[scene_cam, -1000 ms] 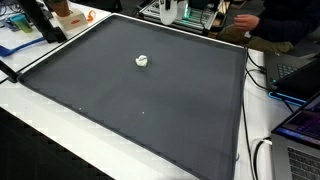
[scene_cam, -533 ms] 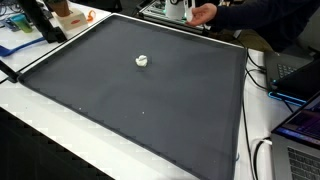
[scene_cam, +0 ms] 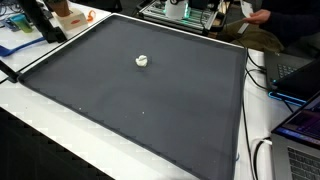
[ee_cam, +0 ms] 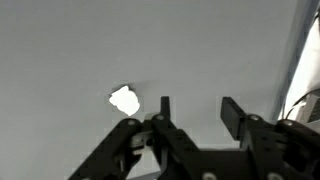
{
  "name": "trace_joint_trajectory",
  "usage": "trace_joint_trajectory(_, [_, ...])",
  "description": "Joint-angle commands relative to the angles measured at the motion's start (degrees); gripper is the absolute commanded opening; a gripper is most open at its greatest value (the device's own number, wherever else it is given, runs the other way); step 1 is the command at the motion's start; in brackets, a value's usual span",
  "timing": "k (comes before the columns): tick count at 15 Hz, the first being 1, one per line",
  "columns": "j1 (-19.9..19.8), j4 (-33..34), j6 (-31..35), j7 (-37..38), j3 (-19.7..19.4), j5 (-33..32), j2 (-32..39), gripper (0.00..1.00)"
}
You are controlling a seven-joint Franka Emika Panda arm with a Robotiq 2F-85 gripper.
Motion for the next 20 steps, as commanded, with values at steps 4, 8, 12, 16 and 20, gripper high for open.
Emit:
trace_joint_trajectory(4, [-5.0, 0.0, 5.1, 13.1, 9.0, -12.7, 0.1, 0.85])
trace_joint_trajectory(8, [-7.1, 0.0, 6.2, 18.5, 13.3, -16.2, 0.1, 1.0])
trace_joint_trajectory(12, [-9.6, -0.5, 7.3, 21.7, 15.6, -18.6, 0.8, 1.0])
trace_joint_trajectory(16, [-12.3, -0.1, 11.6, 18.7, 14.4, -24.5, 5.3, 1.0])
trace_joint_trajectory(20, [-14.7, -0.2, 22.3, 16.6, 11.9, -27.0, 12.1, 1.0])
